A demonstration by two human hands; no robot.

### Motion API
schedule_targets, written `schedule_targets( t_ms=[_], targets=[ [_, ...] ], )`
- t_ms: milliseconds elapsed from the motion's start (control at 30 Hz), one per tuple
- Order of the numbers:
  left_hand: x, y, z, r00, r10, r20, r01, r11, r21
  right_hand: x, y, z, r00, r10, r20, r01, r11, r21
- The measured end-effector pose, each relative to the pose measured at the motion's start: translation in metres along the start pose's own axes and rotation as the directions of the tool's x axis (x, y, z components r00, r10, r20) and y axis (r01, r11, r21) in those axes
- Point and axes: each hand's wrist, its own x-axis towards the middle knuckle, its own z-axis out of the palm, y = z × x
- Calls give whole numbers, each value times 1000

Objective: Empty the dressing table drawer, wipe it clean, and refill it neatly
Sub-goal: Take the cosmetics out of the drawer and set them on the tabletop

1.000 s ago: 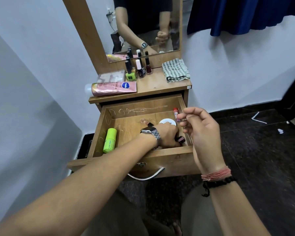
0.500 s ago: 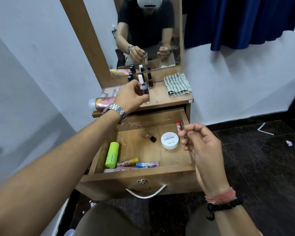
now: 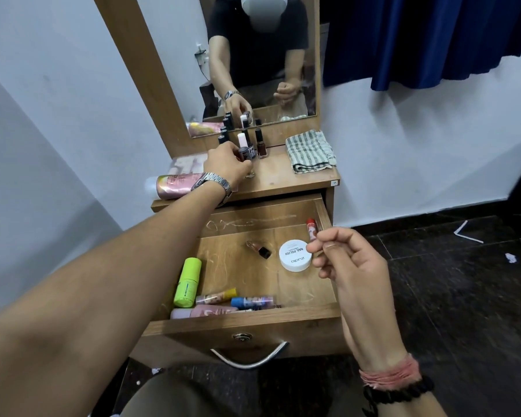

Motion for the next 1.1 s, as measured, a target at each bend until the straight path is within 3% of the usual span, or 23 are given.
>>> schedule_targets(
  t_ms=[400, 633, 933, 1100],
  targets=[
    [-8, -1, 7, 999, -22, -35, 25, 997, 67, -1, -2, 1, 1000, 1, 0, -1, 1000, 3],
    [-13, -7, 9, 999, -21, -49, 18, 998, -66, 0, 0, 0, 1000, -5, -4, 5, 1000, -3],
    [-11, -18, 13, 989, 29, -147, -54, 983, -174, 0, 1, -1, 1000, -15, 3, 15, 1000, -15],
    [-16, -19, 1, 962, 132, -239, -172, 973, -156, 0, 1, -1, 1000, -16, 8, 16, 1000, -12]
  ],
)
